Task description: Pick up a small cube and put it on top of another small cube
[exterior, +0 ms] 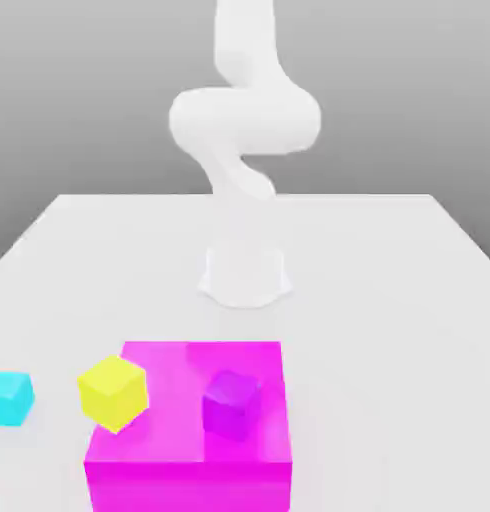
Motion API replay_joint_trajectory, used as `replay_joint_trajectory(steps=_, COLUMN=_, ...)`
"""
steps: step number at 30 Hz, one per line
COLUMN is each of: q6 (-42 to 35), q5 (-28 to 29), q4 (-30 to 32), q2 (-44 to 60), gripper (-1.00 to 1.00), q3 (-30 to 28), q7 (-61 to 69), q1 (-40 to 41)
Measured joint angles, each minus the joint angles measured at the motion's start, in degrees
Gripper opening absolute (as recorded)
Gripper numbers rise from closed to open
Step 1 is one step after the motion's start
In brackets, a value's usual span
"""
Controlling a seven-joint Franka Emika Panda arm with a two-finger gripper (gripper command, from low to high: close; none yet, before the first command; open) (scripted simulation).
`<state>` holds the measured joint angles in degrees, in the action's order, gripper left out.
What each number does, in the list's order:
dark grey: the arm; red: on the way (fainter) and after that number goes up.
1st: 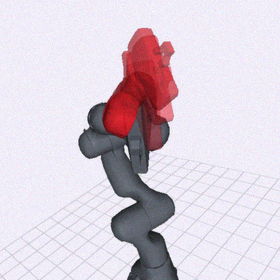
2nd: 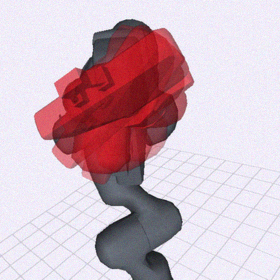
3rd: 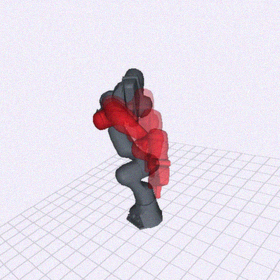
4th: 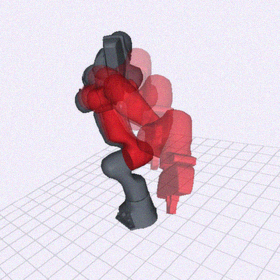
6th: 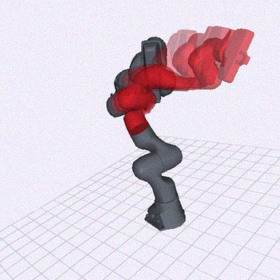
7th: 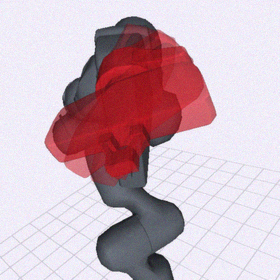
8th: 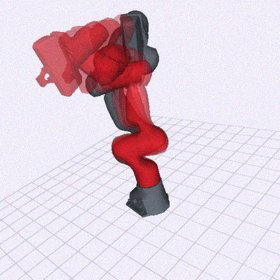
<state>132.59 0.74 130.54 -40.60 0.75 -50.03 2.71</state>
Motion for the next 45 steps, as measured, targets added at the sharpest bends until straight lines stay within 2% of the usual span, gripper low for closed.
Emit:
replay_joint_trajectory(steps=10, q6=3.20, q5=3.57, q4=-5.05, q2=21.17, gripper=0.00, q3=1.62, q7=-17.41, q1=9.43)
replay_joint_trajectory(steps=20, q6=6.45, q5=5.12, q4=-9.98, q2=41.89, gripper=0.00, q3=-1.02, q7=-33.16, q1=15.67)
replay_joint_trajectory(steps=26, q6=8.57, q5=2.83, q4=-12.88, q2=54.19, gripper=0.00, q3=-3.03, q7=-40.46, q1=17.90)
replay_joint_trajectory(steps=33, q6=10.98, q5=-3.14, q4=-16.28, q2=68.43, gripper=0.00, q3=-4.94, q7=-46.87, q1=21.38)
replay_joint_trajectory(steps=37, q6=15.74, q5=-4.91, q4=-18.29, q2=76.70, gripper=0.00, q3=-4.49, q7=-47.58, q1=22.63)
replay_joint_trajectory(steps=38, q6=16.89, q5=-5.08, q4=-18.67, q2=78.29, gripper=-1.00, q3=-4.36, q7=-47.52, q1=22.74)
replay_joint_trajectory(steps=45, q6=17.06, q5=-5.21, q4=-18.71, q2=78.44, gripper=-1.00, q3=-4.37, q7=-47.47, q1=22.76)
